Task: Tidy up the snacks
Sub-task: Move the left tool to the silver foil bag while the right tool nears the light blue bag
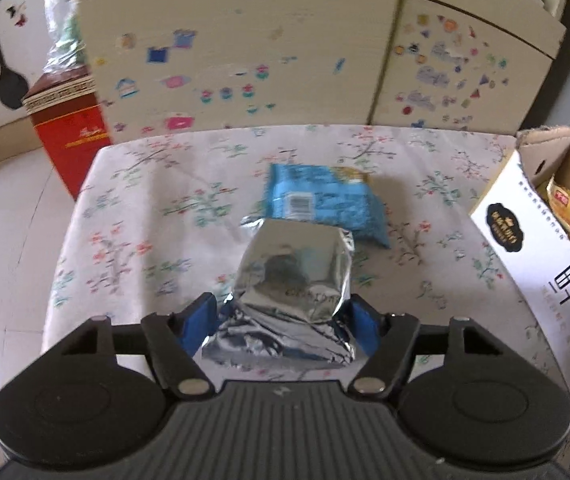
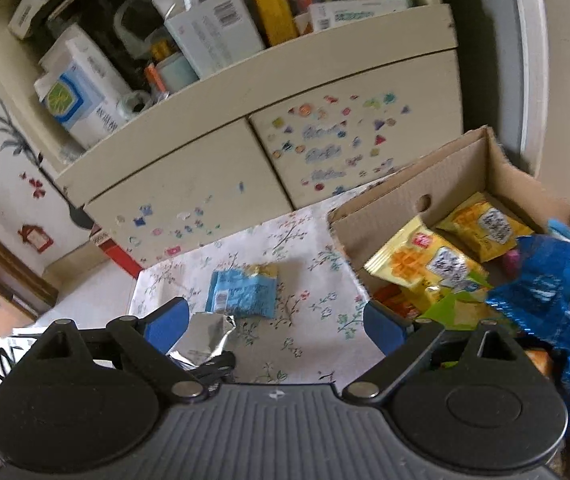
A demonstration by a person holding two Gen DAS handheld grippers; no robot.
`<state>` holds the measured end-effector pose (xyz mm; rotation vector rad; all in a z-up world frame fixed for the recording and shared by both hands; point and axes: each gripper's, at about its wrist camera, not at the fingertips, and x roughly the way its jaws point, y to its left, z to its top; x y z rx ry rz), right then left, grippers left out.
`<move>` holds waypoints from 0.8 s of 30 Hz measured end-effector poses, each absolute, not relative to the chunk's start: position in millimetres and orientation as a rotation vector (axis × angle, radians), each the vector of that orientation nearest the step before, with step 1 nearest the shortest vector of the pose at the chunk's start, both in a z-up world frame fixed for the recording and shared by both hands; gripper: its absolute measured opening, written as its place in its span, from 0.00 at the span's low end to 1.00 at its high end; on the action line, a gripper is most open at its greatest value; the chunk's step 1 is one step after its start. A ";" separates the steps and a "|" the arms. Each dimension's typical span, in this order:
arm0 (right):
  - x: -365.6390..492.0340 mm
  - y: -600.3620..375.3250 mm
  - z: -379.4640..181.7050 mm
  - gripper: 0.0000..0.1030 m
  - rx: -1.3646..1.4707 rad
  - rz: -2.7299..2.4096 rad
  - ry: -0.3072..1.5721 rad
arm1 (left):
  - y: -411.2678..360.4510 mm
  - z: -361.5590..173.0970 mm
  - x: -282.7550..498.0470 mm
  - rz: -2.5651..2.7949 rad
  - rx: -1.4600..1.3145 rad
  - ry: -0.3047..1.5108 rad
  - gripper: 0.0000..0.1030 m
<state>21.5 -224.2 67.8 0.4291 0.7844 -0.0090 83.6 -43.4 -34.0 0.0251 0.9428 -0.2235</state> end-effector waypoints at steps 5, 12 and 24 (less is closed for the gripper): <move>37.4 -205.8 54.4 0.94 0.337 0.072 0.793 | -11.1 -34.4 77.2 -0.189 -0.014 0.951 0.67; 70.3 -182.0 34.5 0.94 0.209 0.181 0.792 | 13.1 -31.5 75.1 -0.199 -0.054 0.984 0.68; 132.5 -177.9 0.2 0.94 0.231 0.245 0.810 | 4.3 -45.7 71.5 -0.183 0.056 0.994 0.98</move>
